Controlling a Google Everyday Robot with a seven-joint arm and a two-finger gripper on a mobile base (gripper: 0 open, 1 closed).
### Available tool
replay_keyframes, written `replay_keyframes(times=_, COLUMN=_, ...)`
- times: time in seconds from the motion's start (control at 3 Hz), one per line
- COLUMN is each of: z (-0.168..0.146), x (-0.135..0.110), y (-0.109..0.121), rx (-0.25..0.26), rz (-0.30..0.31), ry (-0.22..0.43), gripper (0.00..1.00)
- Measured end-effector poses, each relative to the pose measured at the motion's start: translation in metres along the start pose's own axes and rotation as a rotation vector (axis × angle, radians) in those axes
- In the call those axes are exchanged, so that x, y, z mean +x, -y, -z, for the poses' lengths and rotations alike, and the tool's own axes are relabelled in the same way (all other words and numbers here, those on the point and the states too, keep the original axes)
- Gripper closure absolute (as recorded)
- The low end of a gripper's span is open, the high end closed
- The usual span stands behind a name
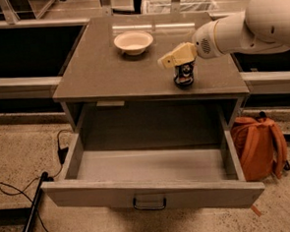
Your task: Pick pepsi can from top drawer and place on counter
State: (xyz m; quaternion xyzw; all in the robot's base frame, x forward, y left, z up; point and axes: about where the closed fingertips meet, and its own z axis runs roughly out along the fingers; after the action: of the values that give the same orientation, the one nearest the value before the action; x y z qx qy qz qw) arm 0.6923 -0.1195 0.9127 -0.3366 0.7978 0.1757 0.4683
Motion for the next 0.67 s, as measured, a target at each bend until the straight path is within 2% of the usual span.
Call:
replay_keyframes(times=0.33, z=0.000, x=0.000, y=0.000, rx=0.000, rz=0.000, ry=0.000, gripper=0.00)
replay_keyframes(times=0.67, z=0.019, x=-0.012, y=0.001, rx=-0.015, rz=0.090, ry=0.011, gripper=0.00)
